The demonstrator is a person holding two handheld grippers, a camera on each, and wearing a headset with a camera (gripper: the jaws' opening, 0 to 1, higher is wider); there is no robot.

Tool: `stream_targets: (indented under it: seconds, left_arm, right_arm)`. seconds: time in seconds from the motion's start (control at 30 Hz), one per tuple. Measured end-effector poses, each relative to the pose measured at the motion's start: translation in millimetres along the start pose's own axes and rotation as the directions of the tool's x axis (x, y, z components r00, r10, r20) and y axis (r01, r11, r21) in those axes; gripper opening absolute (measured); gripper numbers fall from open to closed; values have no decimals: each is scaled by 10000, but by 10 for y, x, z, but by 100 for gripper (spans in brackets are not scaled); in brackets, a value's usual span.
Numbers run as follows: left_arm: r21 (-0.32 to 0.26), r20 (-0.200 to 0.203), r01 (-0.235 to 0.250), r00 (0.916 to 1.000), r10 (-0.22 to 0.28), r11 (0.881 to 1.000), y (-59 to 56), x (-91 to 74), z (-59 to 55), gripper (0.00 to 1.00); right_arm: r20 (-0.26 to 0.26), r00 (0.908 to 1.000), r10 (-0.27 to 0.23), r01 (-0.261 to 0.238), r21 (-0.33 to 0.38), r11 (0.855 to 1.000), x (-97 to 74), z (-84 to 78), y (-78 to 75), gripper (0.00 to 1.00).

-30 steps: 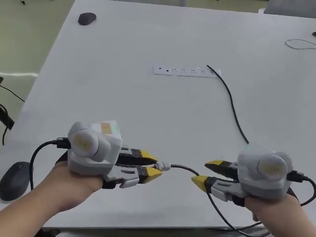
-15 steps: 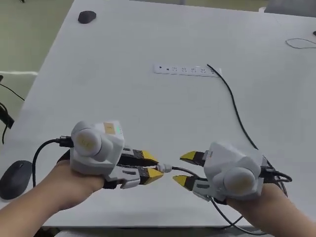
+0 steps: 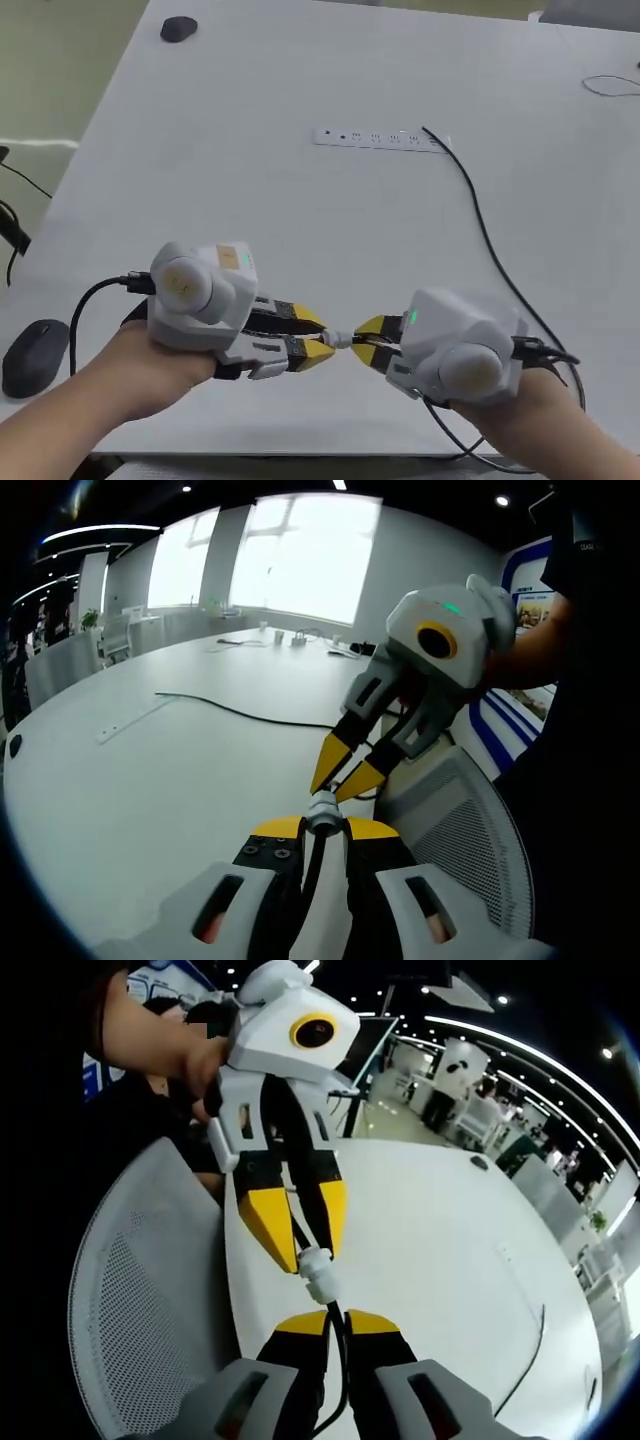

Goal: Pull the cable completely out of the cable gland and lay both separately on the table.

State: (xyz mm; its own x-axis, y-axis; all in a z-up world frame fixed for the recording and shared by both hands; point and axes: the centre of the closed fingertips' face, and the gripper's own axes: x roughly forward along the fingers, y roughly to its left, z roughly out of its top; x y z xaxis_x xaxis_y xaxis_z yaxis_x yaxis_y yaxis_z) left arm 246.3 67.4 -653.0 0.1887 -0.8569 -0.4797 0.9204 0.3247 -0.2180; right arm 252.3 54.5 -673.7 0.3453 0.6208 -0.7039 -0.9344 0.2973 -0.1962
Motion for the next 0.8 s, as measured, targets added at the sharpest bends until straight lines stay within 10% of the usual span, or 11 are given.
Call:
stream_targets:
  seconds: [0.53,0.8]
  left_arm:
    - [311,267,-292,9992,284,9991,30,-18,71,15]
    - [436,310,-370,9989,357,9984,41,-23,125,15]
  right_arm:
    - [267,9977,-616,548,2060,9770,-38,-80,-142,0]
    - [106,9933,-1154,1010,4097,9066,-91,-339,-273,0]
